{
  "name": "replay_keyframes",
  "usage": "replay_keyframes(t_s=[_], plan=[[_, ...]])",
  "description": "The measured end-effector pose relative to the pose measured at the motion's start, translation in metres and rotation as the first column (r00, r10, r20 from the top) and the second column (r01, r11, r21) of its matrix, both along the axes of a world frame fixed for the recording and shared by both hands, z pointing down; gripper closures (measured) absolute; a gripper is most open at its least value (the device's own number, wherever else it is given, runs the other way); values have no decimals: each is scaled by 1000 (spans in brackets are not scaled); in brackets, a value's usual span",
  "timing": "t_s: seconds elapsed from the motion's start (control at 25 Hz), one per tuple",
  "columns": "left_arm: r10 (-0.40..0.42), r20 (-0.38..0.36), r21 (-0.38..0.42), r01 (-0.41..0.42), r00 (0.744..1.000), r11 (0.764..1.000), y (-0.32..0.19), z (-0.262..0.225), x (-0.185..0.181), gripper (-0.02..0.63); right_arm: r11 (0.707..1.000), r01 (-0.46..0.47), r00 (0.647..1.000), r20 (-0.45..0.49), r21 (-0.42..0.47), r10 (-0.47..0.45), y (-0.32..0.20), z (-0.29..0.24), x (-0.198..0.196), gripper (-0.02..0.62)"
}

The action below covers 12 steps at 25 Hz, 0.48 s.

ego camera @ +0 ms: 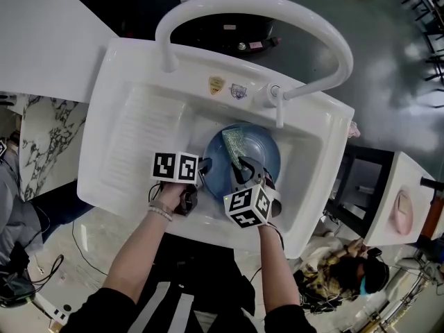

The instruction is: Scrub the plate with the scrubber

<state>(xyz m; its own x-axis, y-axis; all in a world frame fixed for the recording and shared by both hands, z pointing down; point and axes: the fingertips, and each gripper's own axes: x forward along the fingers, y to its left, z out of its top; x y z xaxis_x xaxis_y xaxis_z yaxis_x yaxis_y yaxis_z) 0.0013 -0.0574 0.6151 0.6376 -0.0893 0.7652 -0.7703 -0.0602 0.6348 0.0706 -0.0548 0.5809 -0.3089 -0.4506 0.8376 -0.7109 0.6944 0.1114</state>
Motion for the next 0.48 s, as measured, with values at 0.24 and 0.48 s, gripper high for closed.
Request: replay_keyframes(t_s=[0.24, 0.48], plan=[[0, 2, 2, 0, 1000, 1000, 0, 0, 0, 575, 983, 177, 984, 31, -48, -175, 19, 1, -25, 505], [0, 1, 1, 0, 1000, 1000, -1, 0, 0, 575, 970, 211, 967, 168, -120, -189, 37, -9, -39, 505]])
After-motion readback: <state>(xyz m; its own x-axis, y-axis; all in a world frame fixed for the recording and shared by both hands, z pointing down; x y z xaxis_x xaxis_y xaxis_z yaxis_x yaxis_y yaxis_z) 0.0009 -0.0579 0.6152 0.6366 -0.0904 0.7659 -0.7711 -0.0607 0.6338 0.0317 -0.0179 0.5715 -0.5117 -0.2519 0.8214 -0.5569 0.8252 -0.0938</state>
